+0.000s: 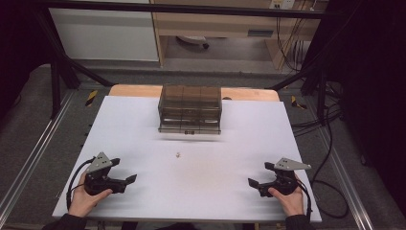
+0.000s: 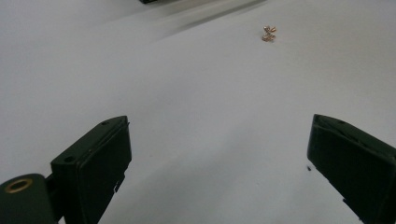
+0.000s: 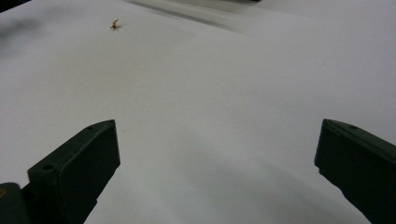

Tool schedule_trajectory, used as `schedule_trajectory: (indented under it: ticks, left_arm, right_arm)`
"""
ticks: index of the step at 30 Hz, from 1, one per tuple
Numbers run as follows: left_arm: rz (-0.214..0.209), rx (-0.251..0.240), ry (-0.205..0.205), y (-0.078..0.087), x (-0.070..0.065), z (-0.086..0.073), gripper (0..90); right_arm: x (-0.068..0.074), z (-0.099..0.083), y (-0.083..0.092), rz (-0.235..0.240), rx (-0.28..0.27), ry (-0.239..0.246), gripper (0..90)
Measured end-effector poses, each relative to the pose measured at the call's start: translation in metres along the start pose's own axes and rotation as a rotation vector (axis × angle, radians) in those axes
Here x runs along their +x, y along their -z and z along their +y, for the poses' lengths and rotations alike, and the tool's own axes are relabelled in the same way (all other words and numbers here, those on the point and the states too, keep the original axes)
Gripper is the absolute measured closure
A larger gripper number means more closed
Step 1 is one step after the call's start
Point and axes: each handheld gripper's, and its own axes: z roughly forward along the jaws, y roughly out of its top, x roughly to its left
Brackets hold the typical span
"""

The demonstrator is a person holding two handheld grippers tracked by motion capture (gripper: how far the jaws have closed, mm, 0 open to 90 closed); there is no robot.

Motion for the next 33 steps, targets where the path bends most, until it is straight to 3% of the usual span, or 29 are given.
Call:
schedule_trajectory:
  ticks: [33]
  left_arm:
    - [-0.009, 0.055, -0.027, -0.017, -0.016, 0.009, 6.2]
  right_arm:
    - [0.000, 0.000, 0.000, 0.003, 0.014, 0.013, 0.5]
